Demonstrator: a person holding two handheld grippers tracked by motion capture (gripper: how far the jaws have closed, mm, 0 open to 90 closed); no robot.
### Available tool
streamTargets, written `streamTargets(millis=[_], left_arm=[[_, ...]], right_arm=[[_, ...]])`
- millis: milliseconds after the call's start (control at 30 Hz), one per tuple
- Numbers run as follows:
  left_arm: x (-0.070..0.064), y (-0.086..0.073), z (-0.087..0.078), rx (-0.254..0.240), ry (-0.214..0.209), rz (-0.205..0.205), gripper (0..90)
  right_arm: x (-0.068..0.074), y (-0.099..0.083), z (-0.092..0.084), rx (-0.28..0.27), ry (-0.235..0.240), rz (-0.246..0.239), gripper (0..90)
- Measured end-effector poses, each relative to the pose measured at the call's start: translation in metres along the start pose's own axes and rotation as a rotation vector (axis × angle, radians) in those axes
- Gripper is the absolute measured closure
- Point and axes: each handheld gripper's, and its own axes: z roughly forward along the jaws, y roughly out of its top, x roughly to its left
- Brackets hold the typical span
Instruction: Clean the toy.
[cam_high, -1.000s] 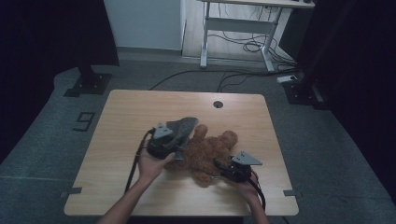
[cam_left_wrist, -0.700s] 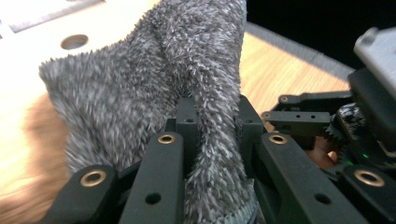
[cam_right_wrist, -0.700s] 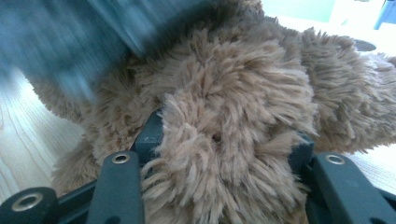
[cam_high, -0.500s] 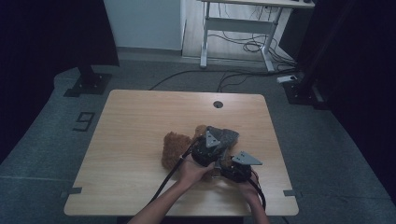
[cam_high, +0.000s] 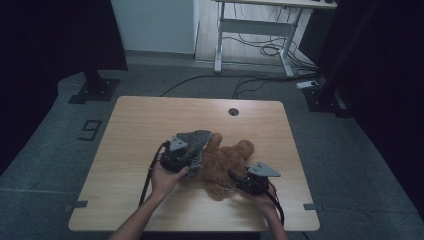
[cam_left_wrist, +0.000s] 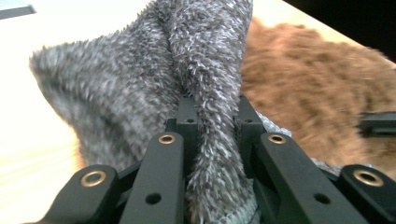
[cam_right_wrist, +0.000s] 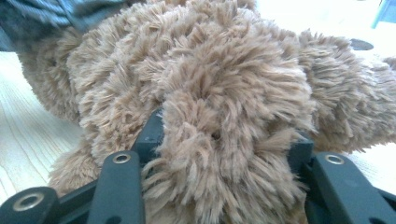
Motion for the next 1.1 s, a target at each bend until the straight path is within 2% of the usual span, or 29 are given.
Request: streamTargets(millis=[133, 233, 400, 467, 567, 600, 667, 767, 833, 900, 967, 1033, 1067, 1100], left_arm=[[0.02, -0.008, -0.005, 0.017, 0.033, -0.032, 77.1], [0.029, -0.016, -0.005, 0.038, 0.063, -0.039, 77.2], [0.041, -0.039, 0.005, 0.123, 0.108, -0.039, 77.2], [0.045, -0.051, 0.013, 0.159, 0.086, -0.067, 77.2], [0.05, -0.059, 0.018, 0.165, 0.047, -0.119, 77.1], [0.052, -0.056, 0.016, 0.159, 0.043, -0.131, 77.0], [0.053, -0.046, 0.009, 0.136, 0.048, -0.126, 76.8], [0.051, -0.025, -0.006, 0.075, 0.052, -0.118, 76.7], [0.044, -0.006, -0.017, 0.028, 0.05, -0.094, 76.6], [0.033, 0.008, -0.022, -0.002, 0.043, -0.058, 76.4], [0.02, 0.02, -0.023, -0.024, 0.009, -0.038, 76.4], [0.002, 0.031, -0.019, -0.028, -0.022, -0.005, 76.4], [-0.014, 0.039, -0.011, -0.027, -0.05, 0.023, 76.4], [-0.019, 0.042, -0.008, -0.027, -0.06, 0.031, 76.4]], right_arm=[[0.0, 0.0, 0.0, -0.001, -0.003, 0.004, 49.0], [0.0, 0.0, 0.0, -0.001, -0.003, 0.005, 49.0], [0.0, -0.001, 0.0, -0.004, -0.003, 0.008, 49.2], [-0.001, -0.001, 0.0, -0.005, -0.001, 0.011, 49.2], [-0.001, -0.001, 0.0, -0.005, -0.001, 0.014, 49.2], [-0.001, -0.001, 0.0, -0.005, 0.0, 0.015, 49.2], [-0.001, -0.002, 0.0, -0.008, 0.001, 0.02, 49.2], [-0.001, -0.002, -0.001, -0.01, -0.002, 0.012, 49.2], [-0.001, -0.002, -0.001, -0.01, -0.002, 0.011, 49.3], [-0.001, -0.002, 0.0, -0.011, -0.005, 0.008, 49.3], [0.0, -0.001, 0.0, -0.012, -0.006, 0.004, 49.3], [0.0, -0.001, 0.0, -0.012, -0.008, 0.001, 49.3], [0.0, -0.001, 0.0, -0.013, -0.008, 0.003, 49.3], [0.0, -0.001, 0.0, -0.013, -0.008, 0.002, 49.3]])
